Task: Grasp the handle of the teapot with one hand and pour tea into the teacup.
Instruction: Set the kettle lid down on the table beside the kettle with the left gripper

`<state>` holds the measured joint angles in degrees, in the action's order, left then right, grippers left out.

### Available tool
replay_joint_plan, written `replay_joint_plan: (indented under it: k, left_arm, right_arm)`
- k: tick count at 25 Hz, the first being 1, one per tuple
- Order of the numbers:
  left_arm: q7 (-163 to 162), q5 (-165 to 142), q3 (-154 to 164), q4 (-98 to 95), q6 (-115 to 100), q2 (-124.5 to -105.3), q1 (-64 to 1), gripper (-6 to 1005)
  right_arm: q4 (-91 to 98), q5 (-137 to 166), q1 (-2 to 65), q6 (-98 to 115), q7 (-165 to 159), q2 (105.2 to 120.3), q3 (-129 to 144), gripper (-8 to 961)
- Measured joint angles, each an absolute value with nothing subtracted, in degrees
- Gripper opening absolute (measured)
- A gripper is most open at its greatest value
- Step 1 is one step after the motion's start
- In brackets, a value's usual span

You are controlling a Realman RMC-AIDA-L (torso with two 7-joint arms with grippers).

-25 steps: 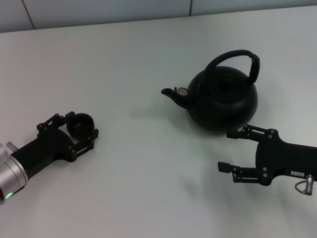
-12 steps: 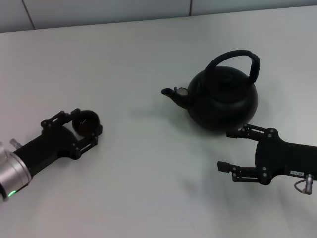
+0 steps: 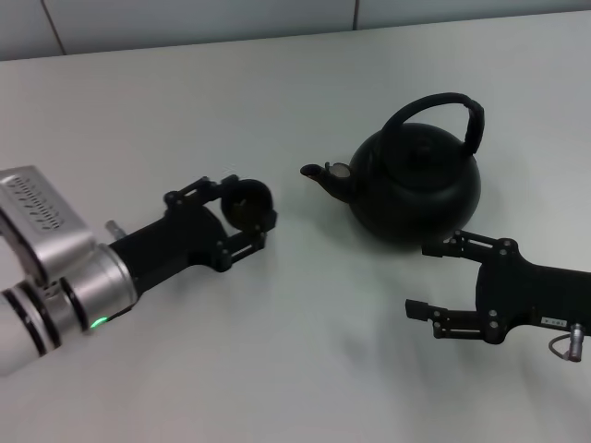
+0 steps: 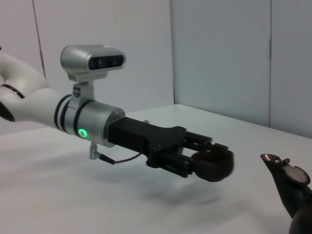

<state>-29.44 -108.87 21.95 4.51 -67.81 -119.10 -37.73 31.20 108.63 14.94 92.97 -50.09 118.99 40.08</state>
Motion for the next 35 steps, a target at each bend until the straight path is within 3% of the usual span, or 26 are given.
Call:
replay_joint_plan:
  k: [35]
  left_arm:
    - [-19.7,-110.3,17.5,13.3,-56.3,-119.17,-39.9,751]
  right_arm:
    - [31.6,108.6,15.0,94.1,-50.1,118.99,39.6,825]
